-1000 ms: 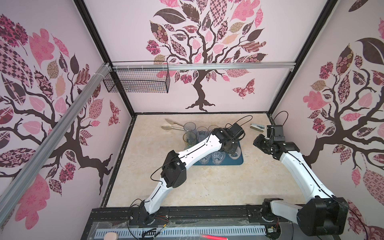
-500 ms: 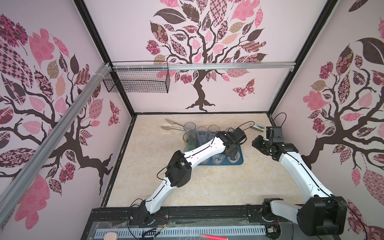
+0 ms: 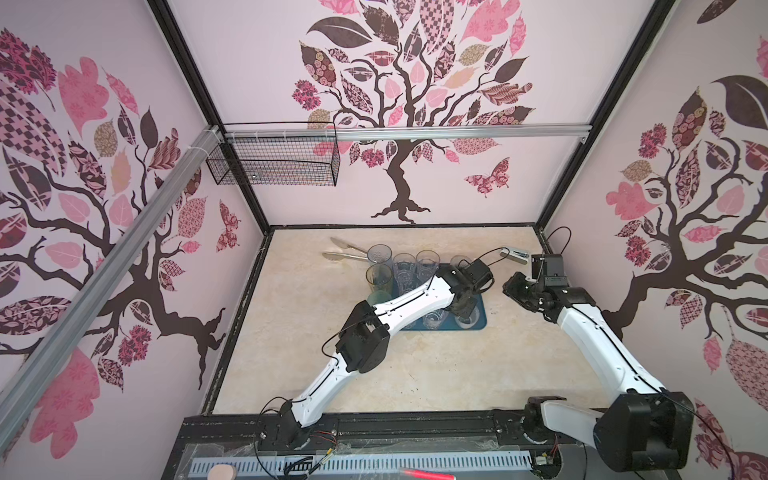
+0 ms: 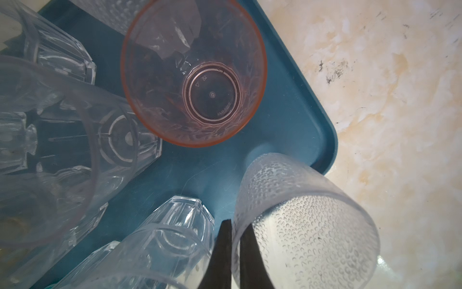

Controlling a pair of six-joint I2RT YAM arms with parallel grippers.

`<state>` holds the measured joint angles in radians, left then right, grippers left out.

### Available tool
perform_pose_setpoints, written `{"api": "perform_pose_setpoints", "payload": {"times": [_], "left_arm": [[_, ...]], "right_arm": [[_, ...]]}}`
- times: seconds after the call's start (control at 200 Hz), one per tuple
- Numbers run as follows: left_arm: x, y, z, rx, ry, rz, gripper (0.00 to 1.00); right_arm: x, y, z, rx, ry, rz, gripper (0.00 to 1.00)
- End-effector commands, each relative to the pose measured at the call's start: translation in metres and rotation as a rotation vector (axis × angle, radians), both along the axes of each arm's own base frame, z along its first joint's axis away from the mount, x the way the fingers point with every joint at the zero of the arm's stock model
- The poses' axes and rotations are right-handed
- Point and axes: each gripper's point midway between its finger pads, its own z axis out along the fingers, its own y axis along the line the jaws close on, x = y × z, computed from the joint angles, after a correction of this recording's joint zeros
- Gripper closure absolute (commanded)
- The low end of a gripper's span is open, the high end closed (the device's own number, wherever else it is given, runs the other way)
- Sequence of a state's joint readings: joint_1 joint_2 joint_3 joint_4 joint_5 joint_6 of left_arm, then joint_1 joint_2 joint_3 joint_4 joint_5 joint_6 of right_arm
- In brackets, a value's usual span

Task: Place the glasses into the tray
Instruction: Place the glass on the tray.

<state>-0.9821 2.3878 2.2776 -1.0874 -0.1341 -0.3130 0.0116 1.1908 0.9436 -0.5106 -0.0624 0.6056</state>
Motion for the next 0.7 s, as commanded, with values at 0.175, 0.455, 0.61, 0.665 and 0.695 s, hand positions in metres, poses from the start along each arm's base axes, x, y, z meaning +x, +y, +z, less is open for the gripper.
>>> {"api": "perform_pose_setpoints", "payload": {"times": [0.175, 0.455, 0.61, 0.665, 0.695], "left_arm": [[0.007, -0.007, 0.029, -0.040, -0.057, -0.008, 0.87], [0.011, -0.009, 0.057, -0.081, -0.098, -0.003, 0.77], [0.011, -0.008, 0.065, -0.090, -0.111, -0.001, 0.75], [0.011, -0.007, 0.068, -0.092, -0.114, -0.002, 0.75], [0.011, -0.007, 0.070, -0.095, -0.116, -0.002, 0.75]], "right_arm": [[0.008, 0.004, 0.013, 0.019, -0.034, 0.019, 0.60], [0.007, 0.007, 0.006, 0.032, -0.022, 0.028, 0.60], [0.008, 0.008, 0.006, 0.035, -0.022, 0.035, 0.60], [0.009, 0.009, 0.005, 0.041, -0.020, 0.038, 0.60], [0.009, 0.009, 0.004, 0.043, -0.017, 0.040, 0.60]]}}
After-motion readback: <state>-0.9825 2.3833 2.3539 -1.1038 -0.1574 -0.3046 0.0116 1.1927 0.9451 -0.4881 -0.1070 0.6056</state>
